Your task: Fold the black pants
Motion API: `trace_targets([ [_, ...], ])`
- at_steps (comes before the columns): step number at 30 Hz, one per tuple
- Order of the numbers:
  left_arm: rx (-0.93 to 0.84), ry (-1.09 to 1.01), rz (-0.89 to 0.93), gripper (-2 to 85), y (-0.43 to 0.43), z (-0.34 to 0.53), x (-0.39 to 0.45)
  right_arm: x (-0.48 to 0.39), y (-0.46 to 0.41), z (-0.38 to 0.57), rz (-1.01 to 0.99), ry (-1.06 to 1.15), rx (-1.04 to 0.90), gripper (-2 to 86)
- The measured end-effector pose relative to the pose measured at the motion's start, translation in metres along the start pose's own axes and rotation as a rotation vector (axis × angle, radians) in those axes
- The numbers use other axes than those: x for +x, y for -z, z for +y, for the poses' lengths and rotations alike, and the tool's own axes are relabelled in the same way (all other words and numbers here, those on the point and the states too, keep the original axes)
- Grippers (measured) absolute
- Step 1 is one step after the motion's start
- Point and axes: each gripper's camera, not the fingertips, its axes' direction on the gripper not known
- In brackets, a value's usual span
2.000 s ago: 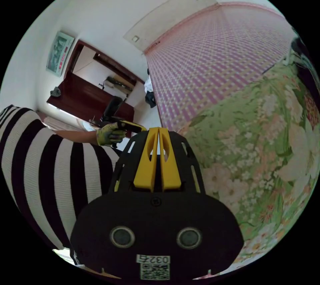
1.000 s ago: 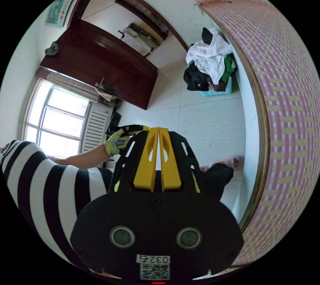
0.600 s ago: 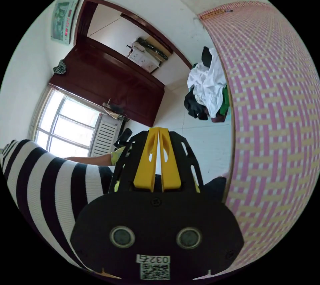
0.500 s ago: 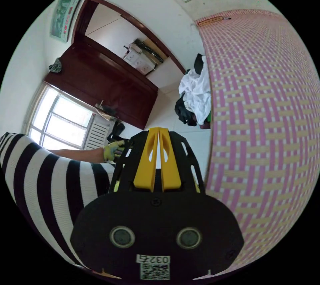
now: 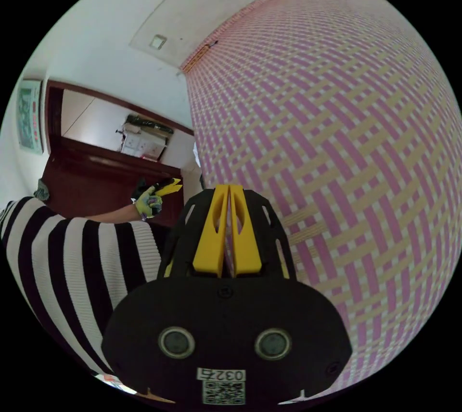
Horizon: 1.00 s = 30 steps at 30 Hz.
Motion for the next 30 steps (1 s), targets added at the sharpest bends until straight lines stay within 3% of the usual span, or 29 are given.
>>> trace_targets([
  [8,0.131,0.017,0.087,10.4,0.067,-0.11,0.057,-0.001,-0.005,-0.029,0.033,-0.315,0.144,-1.0],
  [11,0.091,-0.042,0.021,15.2,0.088,-0.158,0.085,-0.014,-0.013,-0.05,0.075,-0.404,0.155,-1.0],
  [20,-0.004,-0.233,-0.192,17.1,0.12,-0.218,0.147,-0.082,-0.043,-0.128,0.255,-0.283,-0.003,-1.0],
  [24,-0.144,-0.195,-0.155,4.8,0.119,-0.198,0.133,-0.09,-0.052,-0.143,0.248,-0.307,-0.024,-1.0],
  [26,-0.142,-0.174,-0.109,4.5,0.129,-0.179,0.121,-0.094,-0.054,-0.148,0.238,-0.314,-0.016,-1.0],
  [28,-0.107,-0.122,-0.007,4.2,0.146,-0.158,0.1,-0.1,-0.055,-0.152,0.237,-0.31,-0.014,-1.0],
  [30,-0.001,-0.077,0.247,3.7,0.176,-0.125,0.066,-0.106,-0.056,-0.156,0.235,-0.299,-0.014,-1.0],
])
